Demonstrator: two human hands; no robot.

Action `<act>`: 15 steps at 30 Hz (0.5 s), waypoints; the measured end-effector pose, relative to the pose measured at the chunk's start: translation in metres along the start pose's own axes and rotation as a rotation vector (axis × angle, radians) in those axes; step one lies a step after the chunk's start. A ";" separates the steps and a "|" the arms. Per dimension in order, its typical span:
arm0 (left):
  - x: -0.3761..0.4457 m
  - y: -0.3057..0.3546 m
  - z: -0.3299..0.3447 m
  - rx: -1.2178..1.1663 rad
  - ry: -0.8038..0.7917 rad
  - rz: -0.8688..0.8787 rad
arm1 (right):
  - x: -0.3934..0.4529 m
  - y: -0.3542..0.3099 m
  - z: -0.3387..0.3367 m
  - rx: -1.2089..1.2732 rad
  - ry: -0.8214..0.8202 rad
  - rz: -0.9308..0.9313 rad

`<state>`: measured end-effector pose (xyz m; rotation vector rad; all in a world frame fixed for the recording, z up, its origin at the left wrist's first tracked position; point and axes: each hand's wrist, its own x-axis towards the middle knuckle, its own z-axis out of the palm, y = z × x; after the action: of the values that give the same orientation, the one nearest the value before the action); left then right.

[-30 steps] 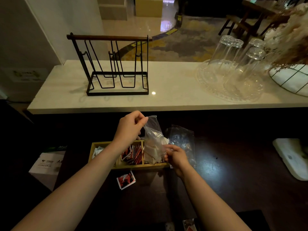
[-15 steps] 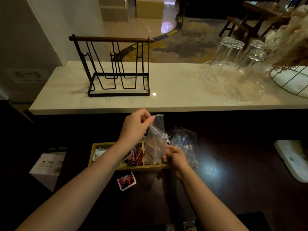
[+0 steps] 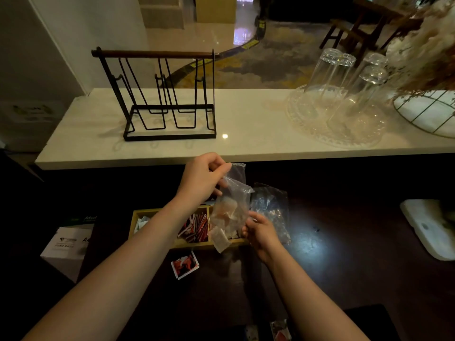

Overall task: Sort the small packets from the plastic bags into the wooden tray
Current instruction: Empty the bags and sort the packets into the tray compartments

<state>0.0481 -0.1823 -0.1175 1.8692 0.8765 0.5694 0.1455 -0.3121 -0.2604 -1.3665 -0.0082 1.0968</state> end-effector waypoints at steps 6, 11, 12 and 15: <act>-0.004 -0.006 -0.005 -0.016 0.024 0.019 | 0.002 -0.005 -0.007 0.003 0.008 -0.031; -0.010 -0.028 -0.015 0.015 0.062 0.007 | 0.002 -0.020 -0.024 -0.125 0.052 -0.176; -0.012 -0.035 -0.015 0.032 0.070 0.000 | 0.001 -0.026 -0.028 -0.148 0.071 -0.214; -0.019 -0.055 -0.014 0.096 0.084 -0.019 | -0.001 -0.041 -0.040 -0.254 0.163 -0.358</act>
<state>0.0085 -0.1734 -0.1618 1.9329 0.9916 0.6066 0.1933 -0.3361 -0.2395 -1.6051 -0.2717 0.6981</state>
